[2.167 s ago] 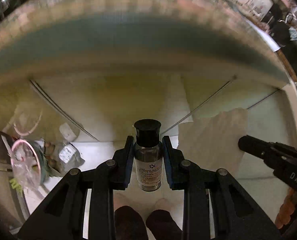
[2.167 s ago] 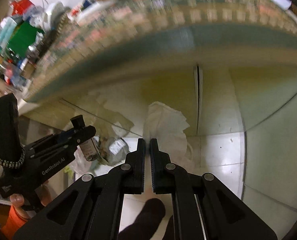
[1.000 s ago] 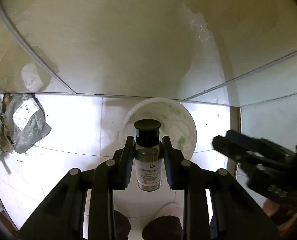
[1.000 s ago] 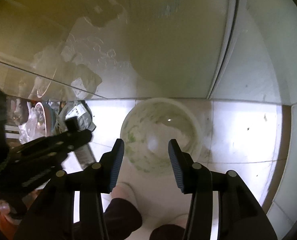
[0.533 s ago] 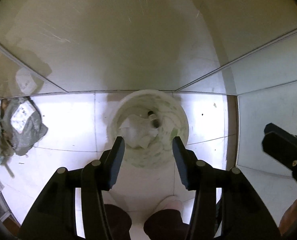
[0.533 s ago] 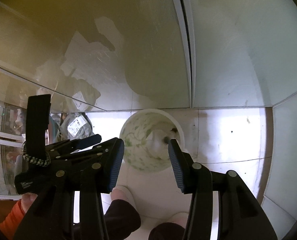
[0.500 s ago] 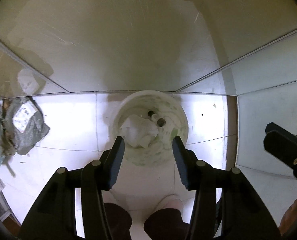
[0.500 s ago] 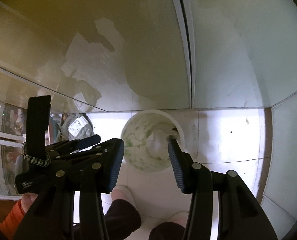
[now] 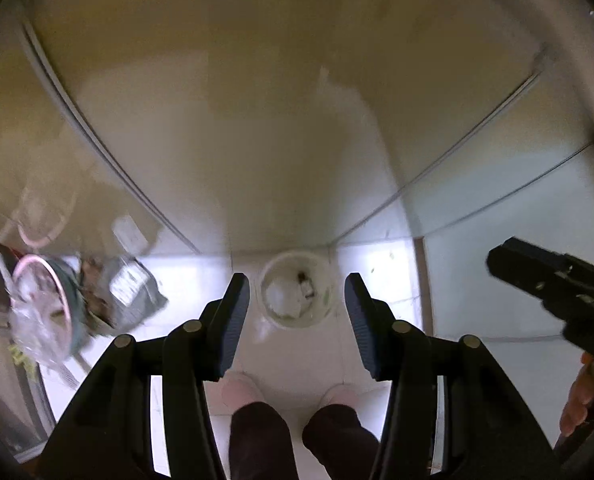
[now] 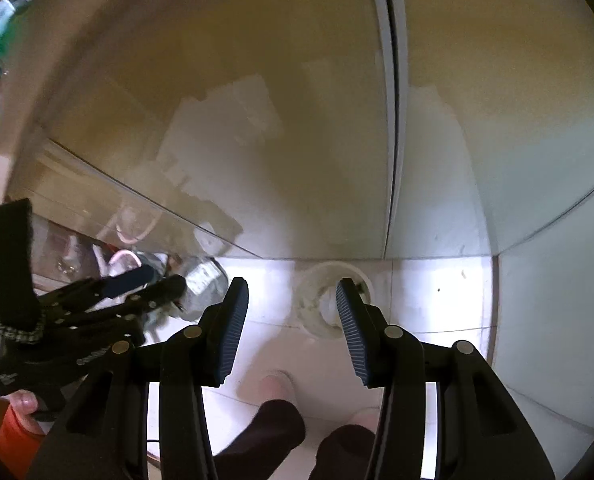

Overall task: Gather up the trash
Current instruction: 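Open both tools to drop the bottle and tissue into the bucket, then move both tools back up over the floral cloth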

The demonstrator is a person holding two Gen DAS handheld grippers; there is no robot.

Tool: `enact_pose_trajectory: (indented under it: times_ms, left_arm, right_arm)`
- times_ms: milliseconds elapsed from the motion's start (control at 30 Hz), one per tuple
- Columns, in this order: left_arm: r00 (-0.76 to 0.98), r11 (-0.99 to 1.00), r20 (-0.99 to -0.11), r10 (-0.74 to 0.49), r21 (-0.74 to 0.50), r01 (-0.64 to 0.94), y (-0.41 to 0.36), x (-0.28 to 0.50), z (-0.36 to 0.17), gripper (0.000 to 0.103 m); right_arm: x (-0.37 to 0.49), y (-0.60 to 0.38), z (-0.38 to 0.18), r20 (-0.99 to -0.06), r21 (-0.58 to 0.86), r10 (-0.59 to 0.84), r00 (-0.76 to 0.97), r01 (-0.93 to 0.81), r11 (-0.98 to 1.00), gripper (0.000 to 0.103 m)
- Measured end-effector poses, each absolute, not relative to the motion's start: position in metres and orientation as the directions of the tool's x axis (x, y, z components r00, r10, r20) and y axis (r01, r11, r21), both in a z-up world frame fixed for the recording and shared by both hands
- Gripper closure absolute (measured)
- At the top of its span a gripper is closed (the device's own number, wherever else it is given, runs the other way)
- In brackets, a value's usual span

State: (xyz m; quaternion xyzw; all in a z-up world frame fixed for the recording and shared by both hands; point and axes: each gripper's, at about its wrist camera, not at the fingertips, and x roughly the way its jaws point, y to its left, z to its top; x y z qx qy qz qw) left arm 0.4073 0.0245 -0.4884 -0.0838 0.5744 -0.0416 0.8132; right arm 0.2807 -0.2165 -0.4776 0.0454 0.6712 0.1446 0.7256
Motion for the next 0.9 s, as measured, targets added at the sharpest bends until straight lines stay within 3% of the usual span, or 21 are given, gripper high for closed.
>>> enact_pose_trajectory:
  times_ms: [233,433,833,900]
  left_arm:
    - [0.487,0.98,-0.854,-0.18,-0.198,0.014,0.042,0.404,-0.338,0.054]
    - [0.607,0.98,-0.774,-0.183,-0.191,0.051,0.061,0.405,-0.24,0.054]
    - [0.758,0.981,-0.629,-0.172,-0.181,0.072,0.1,0.411,-0.127,0.044]
    - [0.763,0.982,-0.623,-0.171,-0.175,0.077,0.1,0.416,-0.117,0.038]
  right_arm:
    - [0.301,-0.193,-0.349,-0.941,0.234,0.272,0.203,-0.192,0.953,0.061]
    - [0.319,-0.178,-0.257,-0.892,0.19,0.253,0.375,-0.198,0.962,0.061]
    - [0.349,-0.15,-0.161,-0.785,0.111,0.193,0.589,-0.173,0.979,0.061]
    - [0.353,-0.149,-0.153,-0.768,0.097,0.18,0.615,-0.166,0.981,0.061]
